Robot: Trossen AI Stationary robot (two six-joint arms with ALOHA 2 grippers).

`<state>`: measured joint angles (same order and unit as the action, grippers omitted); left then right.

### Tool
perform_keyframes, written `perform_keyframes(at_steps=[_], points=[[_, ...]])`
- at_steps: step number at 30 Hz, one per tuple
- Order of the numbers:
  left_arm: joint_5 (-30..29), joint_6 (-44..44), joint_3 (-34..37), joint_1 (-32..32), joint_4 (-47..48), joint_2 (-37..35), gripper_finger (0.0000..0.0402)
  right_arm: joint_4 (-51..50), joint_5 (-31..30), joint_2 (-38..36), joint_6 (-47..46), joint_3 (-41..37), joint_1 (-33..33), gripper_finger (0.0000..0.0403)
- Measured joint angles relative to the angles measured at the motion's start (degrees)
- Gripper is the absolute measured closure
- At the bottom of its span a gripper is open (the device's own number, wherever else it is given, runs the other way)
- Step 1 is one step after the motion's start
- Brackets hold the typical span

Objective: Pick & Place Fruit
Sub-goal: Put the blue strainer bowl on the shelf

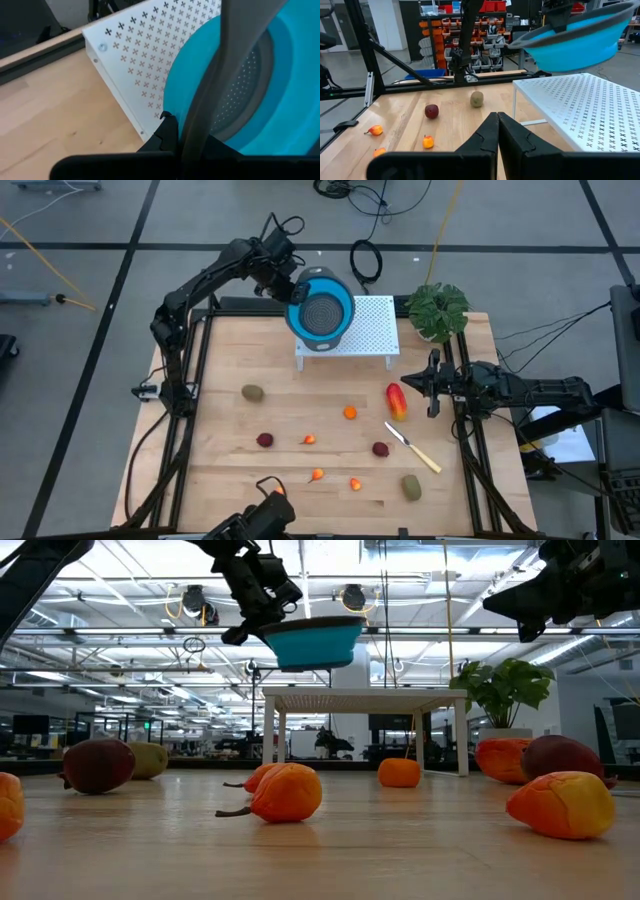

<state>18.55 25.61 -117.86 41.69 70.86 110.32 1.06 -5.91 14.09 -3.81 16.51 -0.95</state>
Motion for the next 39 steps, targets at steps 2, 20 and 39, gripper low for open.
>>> perform_keyframes(at_steps=[2, 20, 39], points=[[0.0, 0.0, 0.0, 0.1, 0.2, 0.0, 0.0402, 0.0, 0.0, 0.0, 0.0, 0.0, 0.0, 0.0403], [2.4, 0.0, 0.0, -0.4, 2.5, 3.8, 0.0402, -0.1, 0.0, 0.0, 0.0, 0.0, 0.0, 0.0403], [1.9, -1.1, 0.0, -0.2, 2.0, 3.7, 0.0401, -0.1, 0.0, 0.0, 0.0, 0.0, 0.0, 0.0403]])
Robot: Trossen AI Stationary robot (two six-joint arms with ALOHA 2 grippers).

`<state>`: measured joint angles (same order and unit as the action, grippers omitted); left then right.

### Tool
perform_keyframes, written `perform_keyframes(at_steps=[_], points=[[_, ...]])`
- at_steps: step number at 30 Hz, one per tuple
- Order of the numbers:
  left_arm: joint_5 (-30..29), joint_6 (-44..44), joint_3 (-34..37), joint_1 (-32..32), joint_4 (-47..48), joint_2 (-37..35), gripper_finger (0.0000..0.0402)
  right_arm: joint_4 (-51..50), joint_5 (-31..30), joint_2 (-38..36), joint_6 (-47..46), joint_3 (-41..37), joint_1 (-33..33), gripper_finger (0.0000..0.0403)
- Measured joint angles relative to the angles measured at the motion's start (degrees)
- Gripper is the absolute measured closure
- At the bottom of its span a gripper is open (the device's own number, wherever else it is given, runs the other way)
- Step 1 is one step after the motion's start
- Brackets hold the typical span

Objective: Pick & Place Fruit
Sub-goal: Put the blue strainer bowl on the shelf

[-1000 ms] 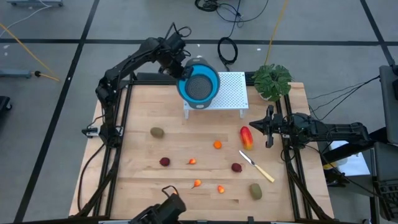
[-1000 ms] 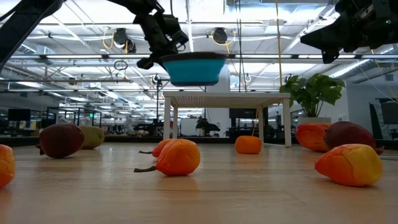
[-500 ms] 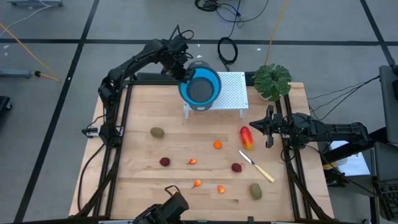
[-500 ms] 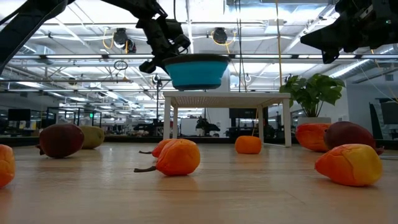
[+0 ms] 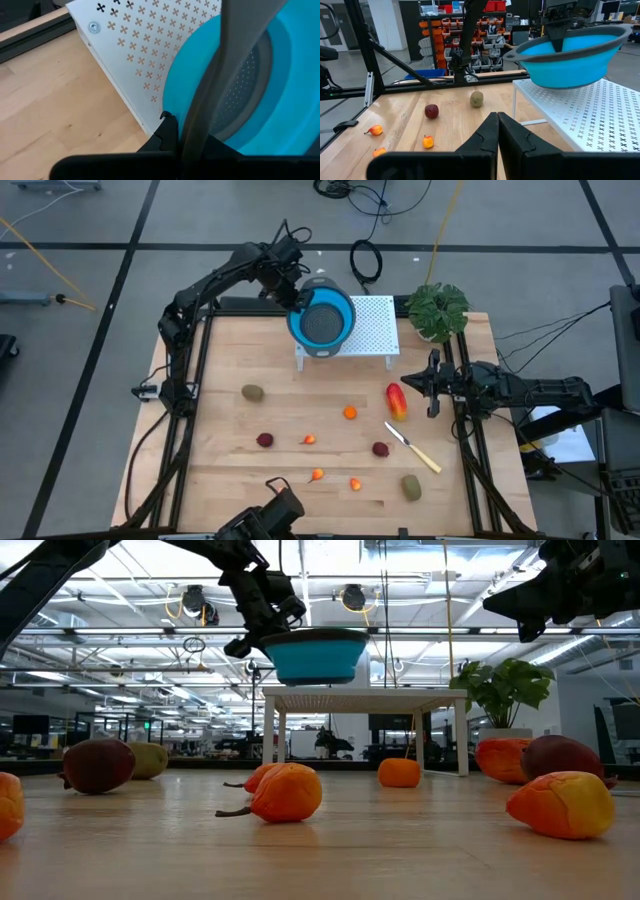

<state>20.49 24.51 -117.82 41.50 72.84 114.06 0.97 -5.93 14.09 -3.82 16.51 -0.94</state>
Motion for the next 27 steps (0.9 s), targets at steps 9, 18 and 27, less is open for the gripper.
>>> perform_keyframes(at_steps=[9, 18, 27], points=[[-0.6, -0.1, 0.0, -0.1, 0.0, 0.0, 0.0393, 0.0, 0.0, 0.0, 0.0, 0.0, 0.0, 0.0403], [-2.6, -1.6, 0.0, -0.4, -0.1, 0.0, 0.0370, 0.0, 0.0, 0.0, 0.0, 0.0, 0.0, 0.0403], [-2.6, -4.0, 0.0, -0.4, -1.4, 0.0, 0.0362, 0.0, 0.0, 0.0, 0.0, 0.0, 0.0, 0.0403]])
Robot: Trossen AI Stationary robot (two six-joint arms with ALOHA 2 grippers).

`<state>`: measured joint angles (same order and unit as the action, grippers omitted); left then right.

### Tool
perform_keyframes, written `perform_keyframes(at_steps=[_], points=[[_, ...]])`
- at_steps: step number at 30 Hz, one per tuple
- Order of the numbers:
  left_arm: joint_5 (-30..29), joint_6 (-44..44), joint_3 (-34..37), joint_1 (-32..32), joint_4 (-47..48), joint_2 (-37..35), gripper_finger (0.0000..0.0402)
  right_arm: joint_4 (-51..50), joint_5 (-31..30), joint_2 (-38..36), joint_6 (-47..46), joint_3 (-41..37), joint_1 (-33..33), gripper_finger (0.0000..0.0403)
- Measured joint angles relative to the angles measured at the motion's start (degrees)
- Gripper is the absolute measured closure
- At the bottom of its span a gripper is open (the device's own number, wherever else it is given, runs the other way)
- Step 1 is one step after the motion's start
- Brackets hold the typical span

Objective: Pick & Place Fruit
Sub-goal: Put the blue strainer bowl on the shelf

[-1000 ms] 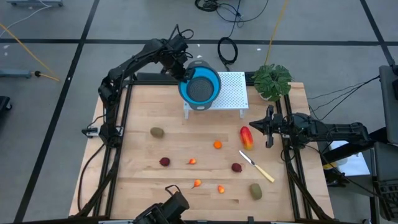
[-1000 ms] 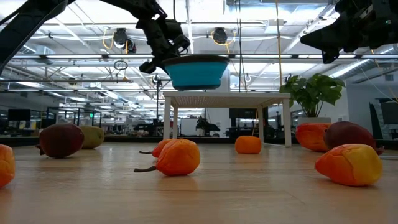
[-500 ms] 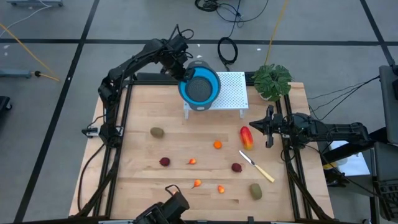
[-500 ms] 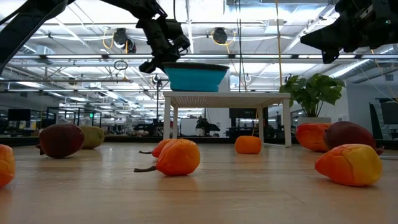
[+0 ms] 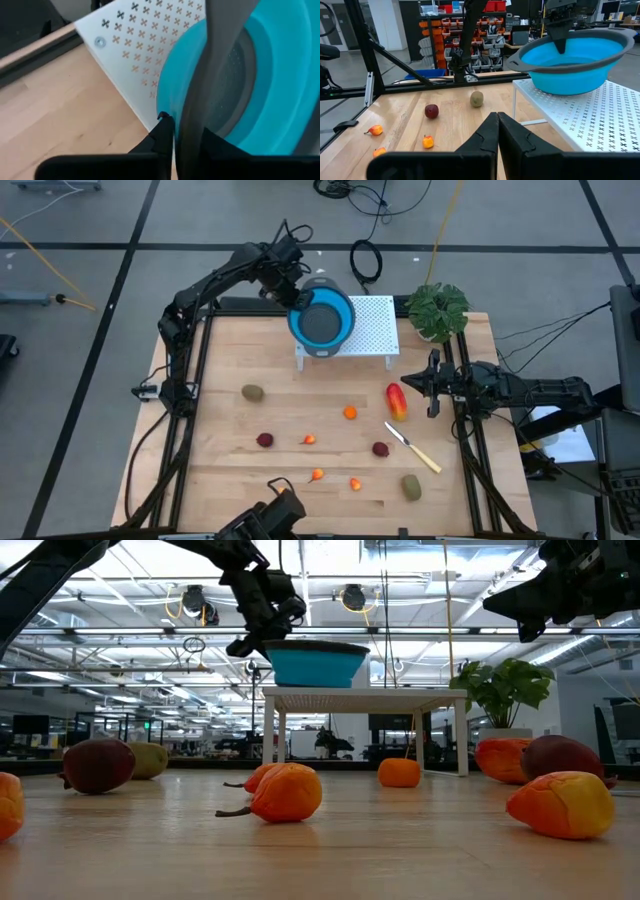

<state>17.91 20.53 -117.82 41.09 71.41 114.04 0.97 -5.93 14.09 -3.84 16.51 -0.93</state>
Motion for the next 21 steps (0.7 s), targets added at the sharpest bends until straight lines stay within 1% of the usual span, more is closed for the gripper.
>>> perform_keyframes(at_steps=[4, 12, 18, 21], points=[[0.0, -1.4, 0.0, -0.3, -2.5, 0.0, 0.0334, 0.0, 0.0, 0.0, 0.0, 0.0, 0.0, 0.0403], [-0.7, -2.9, 0.0, -0.4, -4.5, -0.1, 0.0252, 0.0, 0.0, 0.0, 0.0, 0.0, 0.0, 0.0403], [-6.1, -2.9, 0.0, -0.2, -4.5, -0.1, 0.0201, 0.0, 0.0, 0.0, 0.0, 0.0, 0.0, 0.0403], [-7.0, -2.9, 0.0, 0.4, -4.5, -0.1, 0.0184, 0.0, 0.0, 0.0, 0.0, 0.0, 0.0, 0.0403]])
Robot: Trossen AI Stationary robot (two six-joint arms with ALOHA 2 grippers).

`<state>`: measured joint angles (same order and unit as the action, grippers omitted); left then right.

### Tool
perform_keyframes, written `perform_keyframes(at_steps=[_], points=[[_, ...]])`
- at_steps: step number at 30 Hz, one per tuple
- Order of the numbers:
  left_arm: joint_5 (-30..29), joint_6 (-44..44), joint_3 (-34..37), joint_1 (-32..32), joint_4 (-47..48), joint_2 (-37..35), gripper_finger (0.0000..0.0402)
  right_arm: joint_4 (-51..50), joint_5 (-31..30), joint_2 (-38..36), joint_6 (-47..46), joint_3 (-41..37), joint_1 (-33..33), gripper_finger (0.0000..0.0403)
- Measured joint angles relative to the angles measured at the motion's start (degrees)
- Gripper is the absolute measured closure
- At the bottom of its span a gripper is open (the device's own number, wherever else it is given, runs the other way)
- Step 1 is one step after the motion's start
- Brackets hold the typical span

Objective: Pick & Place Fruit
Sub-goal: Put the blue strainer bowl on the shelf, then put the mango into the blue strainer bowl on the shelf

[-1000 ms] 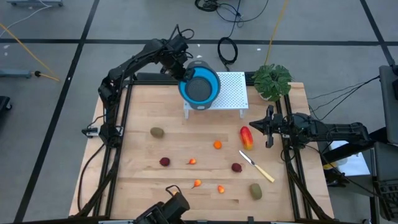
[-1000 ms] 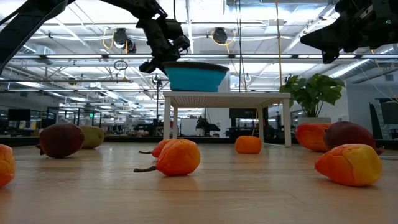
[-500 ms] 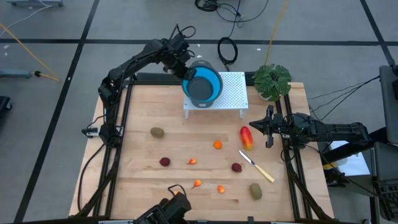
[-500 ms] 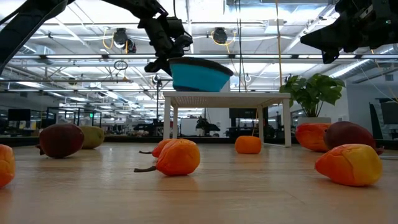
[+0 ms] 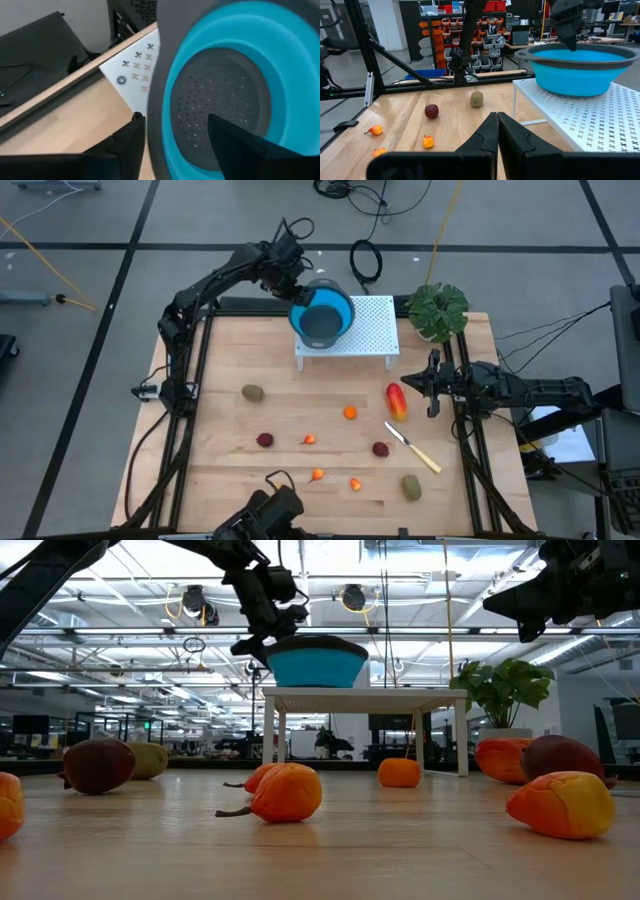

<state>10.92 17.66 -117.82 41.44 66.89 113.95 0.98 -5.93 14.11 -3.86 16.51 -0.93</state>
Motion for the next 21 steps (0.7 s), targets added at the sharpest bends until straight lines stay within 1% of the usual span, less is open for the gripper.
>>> perform_keyframes(at_steps=[5, 11, 13, 17, 21], points=[[1.9, 0.1, 0.0, 1.5, 0.1, 0.0, 0.0167, 0.0, 0.0, 0.0, 0.0, 0.0, 0.0, 0.0403], [6.4, 1.2, 0.0, 3.0, 0.2, -0.9, 0.0165, -0.6, 0.0, 0.0, 0.0, 0.0, 0.0, 0.0403], [7.0, 1.3, 0.0, 3.4, 0.2, -1.6, 0.0165, -1.1, 0.0, 0.0, 0.0, 0.0, 0.0, 0.0403], [5.9, 1.1, 0.0, 3.5, 0.1, -3.6, 0.0165, -1.7, 0.0, 0.0, 0.0, 0.0, 0.0, 0.0403], [2.2, -1.5, 0.0, 3.3, 0.2, -6.2, 0.0165, -2.2, 0.0, 0.0, 0.0, 0.0, 0.0, 0.0403]])
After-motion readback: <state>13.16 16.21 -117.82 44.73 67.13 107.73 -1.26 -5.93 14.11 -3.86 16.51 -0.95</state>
